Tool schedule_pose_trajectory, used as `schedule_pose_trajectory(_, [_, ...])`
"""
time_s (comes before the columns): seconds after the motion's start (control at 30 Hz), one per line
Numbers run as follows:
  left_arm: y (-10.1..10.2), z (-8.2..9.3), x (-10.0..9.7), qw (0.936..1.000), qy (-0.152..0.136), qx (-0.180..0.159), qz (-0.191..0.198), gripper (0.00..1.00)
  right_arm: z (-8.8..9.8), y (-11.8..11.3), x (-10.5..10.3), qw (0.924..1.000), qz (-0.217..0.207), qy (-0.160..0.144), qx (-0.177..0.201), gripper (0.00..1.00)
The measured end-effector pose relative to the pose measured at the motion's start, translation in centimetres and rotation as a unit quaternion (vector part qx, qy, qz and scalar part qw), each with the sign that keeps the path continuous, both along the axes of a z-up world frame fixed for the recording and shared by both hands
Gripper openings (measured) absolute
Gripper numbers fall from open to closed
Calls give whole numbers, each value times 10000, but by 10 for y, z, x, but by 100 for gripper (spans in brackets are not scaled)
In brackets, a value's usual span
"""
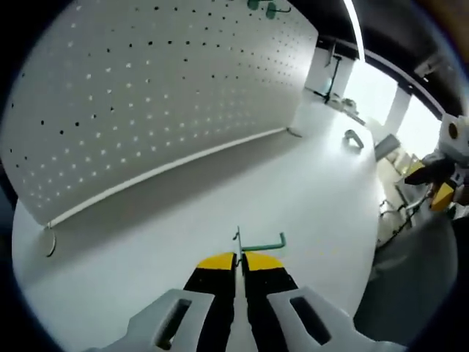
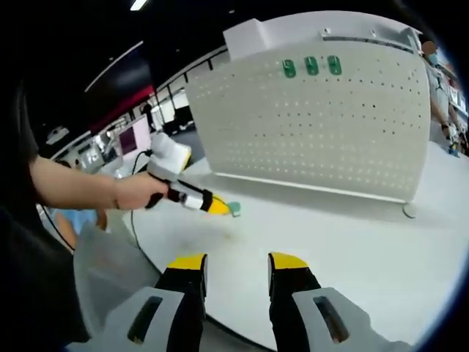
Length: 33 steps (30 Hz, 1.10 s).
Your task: Insert the hook assembly into the mounting plate slot until the hook locks in place.
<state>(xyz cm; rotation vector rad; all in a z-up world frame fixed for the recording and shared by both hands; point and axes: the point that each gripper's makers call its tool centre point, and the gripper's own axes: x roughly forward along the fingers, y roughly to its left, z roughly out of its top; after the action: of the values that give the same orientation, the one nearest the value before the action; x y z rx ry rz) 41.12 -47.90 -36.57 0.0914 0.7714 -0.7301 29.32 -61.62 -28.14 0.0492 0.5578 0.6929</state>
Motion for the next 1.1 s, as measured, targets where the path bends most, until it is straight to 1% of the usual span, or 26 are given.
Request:
schedule_pose_trajectory(0.17, [-1, 16, -7, 9999, -135, -65, -6, 3, 3, 6, -2, 10000, 70, -42, 41, 32])
schedule_pose_trajectory(0.4, [-5, 38, -21, 9993, -295, -212, -26, 3, 7, 14, -8, 9998, 126, -88, 119, 32])
schedule_pose_trajectory(0.5, [-7, 51, -28, 9986, -386, -357, 27, 3, 8, 19, -10, 9997, 168, -95, 165, 32])
schedule_pose_trajectory(0.63, [-11, 64, -36, 9972, -468, -573, 127, 3, 9, 24, -12, 9995, 206, -69, 242, 32])
schedule_pose_trajectory(0.77, [-14, 76, -45, 9953, -563, -763, 183, 3, 16, 29, -12, 9992, 221, -166, 283, 32])
schedule_pose_trajectory(0.93, [-17, 86, -55, 9937, -609, -912, 228, 3, 18, 33, -14, 9991, 224, -180, 326, 32])
schedule_pose_trajectory(1.1, [-21, 96, -66, 9921, -725, -1004, 179, 3, 29, 40, -14, 9982, 212, -232, 503, 32])
